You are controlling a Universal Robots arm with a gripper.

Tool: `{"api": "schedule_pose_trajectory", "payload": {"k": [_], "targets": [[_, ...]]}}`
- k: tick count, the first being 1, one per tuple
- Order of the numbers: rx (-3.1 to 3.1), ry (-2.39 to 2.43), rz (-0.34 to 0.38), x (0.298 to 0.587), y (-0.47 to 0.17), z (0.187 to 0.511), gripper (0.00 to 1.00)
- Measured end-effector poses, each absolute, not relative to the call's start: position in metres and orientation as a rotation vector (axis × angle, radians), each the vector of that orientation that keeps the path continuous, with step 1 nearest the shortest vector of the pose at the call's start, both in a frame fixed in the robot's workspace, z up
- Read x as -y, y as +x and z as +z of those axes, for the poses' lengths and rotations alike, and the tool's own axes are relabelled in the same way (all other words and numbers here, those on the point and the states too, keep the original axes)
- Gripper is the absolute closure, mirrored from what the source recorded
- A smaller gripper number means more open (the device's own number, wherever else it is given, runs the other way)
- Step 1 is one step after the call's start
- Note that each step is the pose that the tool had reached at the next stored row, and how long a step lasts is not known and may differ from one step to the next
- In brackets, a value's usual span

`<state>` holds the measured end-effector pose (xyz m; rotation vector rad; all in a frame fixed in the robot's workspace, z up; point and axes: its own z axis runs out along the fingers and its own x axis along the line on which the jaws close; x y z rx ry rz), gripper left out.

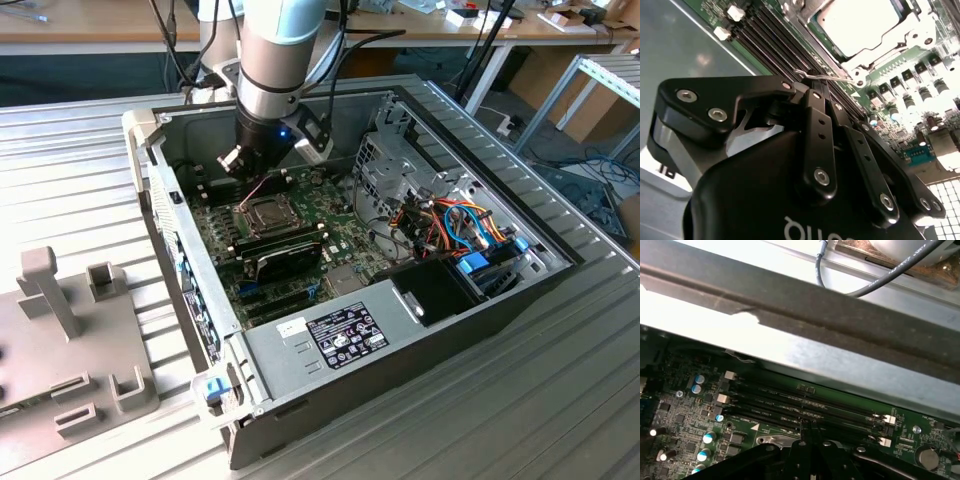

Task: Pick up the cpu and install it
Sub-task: 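Install the first cpu locking lever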

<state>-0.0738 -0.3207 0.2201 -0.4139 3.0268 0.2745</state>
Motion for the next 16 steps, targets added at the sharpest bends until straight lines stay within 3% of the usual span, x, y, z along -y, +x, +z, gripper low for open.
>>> {"api": "schedule_pose_trajectory", "payload": {"k": [16], "targets": [[-3.027,-0.394,0.273,0.321,-0.074,0.239,0.89]]}}
